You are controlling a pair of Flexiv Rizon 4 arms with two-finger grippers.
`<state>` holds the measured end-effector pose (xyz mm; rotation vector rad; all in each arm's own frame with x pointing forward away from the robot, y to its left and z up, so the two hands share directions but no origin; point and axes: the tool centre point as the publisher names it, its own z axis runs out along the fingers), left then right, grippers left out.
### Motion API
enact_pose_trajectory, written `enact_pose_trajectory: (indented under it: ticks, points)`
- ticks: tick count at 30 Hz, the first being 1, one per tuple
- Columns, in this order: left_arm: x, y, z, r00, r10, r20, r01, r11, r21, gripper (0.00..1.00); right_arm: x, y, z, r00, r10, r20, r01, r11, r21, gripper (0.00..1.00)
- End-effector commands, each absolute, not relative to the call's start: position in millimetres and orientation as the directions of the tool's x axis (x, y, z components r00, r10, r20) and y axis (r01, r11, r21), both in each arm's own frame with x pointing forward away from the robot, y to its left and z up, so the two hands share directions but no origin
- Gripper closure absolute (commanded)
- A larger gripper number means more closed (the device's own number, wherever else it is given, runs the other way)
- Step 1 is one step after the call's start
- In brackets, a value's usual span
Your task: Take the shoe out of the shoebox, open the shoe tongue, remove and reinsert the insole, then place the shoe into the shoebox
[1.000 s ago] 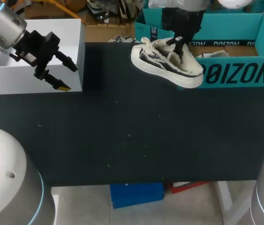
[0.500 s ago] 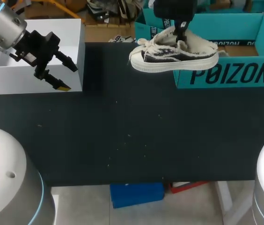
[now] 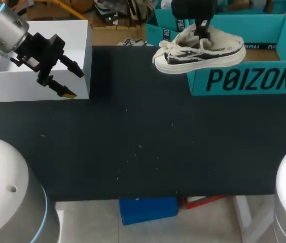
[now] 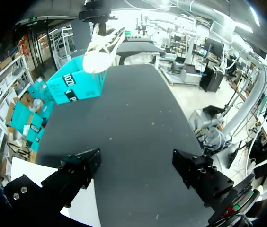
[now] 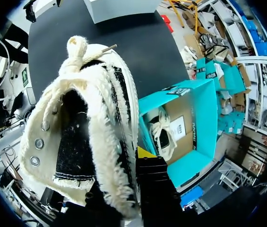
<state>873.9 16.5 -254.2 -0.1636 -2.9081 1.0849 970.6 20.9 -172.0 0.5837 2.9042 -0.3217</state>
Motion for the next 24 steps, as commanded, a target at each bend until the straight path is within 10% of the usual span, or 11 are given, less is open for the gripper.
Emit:
enact_pose_trajectory:
  ticks: [1, 24]
  points:
    - [872.4, 16.0, -254.2, -0.994, 0.107, -0.008, 0.086, 0.753, -0.652, 0.0, 978.4, -7.2, -173.7, -0.922, 0.332, -0.198, 0.357, 0.927, -0.111, 1.0]
    - [872.4, 16.0, -254.2, -0.994, 0.107, -0.008, 0.086, 0.753, -0.652, 0.0, 1103.2, -173.8, -165.1, -0.963, 0.124, -0.238, 0.136, 0.99, -0.035, 1.0]
